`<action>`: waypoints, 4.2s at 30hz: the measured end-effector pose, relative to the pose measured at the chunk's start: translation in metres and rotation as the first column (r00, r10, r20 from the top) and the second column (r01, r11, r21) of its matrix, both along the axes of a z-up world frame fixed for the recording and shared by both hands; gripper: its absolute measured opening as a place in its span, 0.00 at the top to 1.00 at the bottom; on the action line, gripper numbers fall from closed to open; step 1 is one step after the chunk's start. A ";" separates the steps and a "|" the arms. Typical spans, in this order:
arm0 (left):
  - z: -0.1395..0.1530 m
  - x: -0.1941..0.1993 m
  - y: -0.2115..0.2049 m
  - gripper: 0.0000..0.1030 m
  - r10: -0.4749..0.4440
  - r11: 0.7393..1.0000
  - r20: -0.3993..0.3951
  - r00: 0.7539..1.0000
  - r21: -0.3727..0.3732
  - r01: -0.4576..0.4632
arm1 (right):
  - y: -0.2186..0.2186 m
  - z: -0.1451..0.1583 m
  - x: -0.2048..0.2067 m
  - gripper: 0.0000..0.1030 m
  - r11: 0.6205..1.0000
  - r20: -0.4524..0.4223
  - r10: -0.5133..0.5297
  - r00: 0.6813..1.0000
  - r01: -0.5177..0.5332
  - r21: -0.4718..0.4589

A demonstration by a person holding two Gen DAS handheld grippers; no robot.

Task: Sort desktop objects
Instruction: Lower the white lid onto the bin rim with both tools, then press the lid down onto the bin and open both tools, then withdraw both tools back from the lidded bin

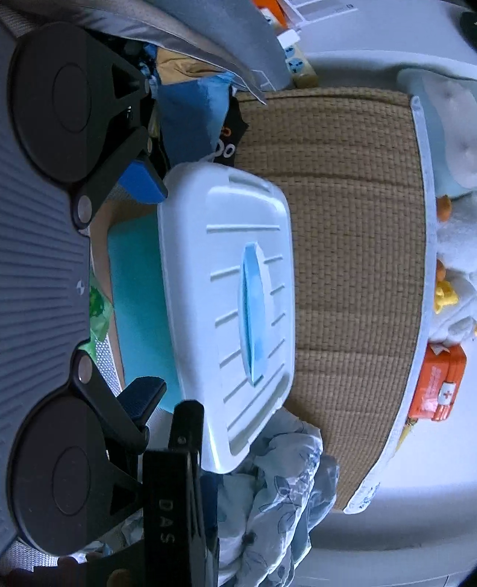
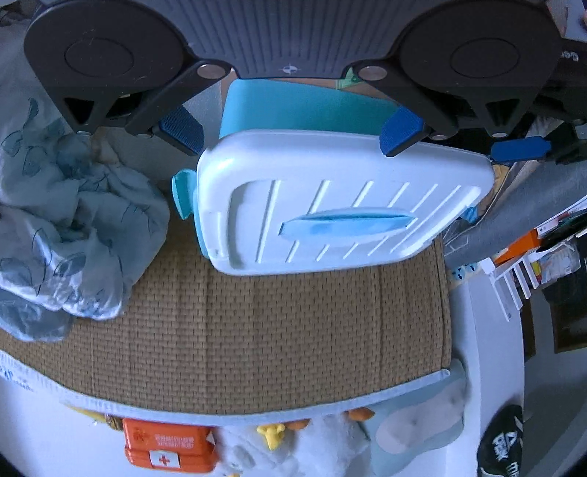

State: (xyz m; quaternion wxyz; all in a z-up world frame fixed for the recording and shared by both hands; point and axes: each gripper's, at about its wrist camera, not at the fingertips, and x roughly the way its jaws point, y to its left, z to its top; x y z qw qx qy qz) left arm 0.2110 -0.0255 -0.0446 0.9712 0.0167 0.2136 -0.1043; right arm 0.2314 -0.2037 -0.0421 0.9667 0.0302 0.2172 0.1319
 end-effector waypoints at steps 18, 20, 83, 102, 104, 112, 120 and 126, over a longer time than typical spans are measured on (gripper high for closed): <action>-0.003 0.010 0.021 0.00 0.033 0.999 0.006 0.999 -0.028 -0.033 | 0.001 -0.002 0.001 0.00 1.000 0.019 -0.005 1.000 0.005 -0.026; -0.004 0.016 0.023 0.00 0.017 0.999 -0.017 1.000 -0.047 -0.018 | 0.001 -0.001 0.001 0.00 0.999 0.028 -0.017 0.999 0.018 -0.031; -0.019 0.046 0.012 0.00 0.061 0.998 -0.043 0.997 0.014 -0.061 | -0.001 -0.010 0.025 0.00 0.998 0.000 -0.063 0.998 0.063 -0.014; 0.013 -0.011 0.014 0.00 0.083 0.996 0.002 0.997 -0.010 -0.083 | 0.002 0.005 -0.009 0.00 0.991 0.041 -0.066 0.997 0.070 -0.110; 0.016 -0.016 0.012 0.00 0.081 0.997 0.010 0.997 -0.001 -0.081 | 0.002 0.007 -0.012 0.00 0.990 0.046 -0.063 0.997 0.069 -0.127; 0.025 -0.036 0.013 0.00 0.089 0.996 0.013 0.996 -0.014 -0.088 | -0.005 0.013 -0.027 0.00 0.988 0.050 -0.073 0.996 0.079 -0.136; 0.032 -0.057 0.014 0.00 0.094 0.995 0.022 0.995 -0.030 -0.094 | -0.008 0.018 -0.049 0.00 0.988 0.042 -0.088 0.995 0.092 -0.122; 0.037 -0.074 0.009 0.00 0.089 0.996 0.044 0.995 -0.003 -0.089 | -0.007 0.022 -0.061 0.00 0.989 0.045 -0.087 0.995 0.091 -0.118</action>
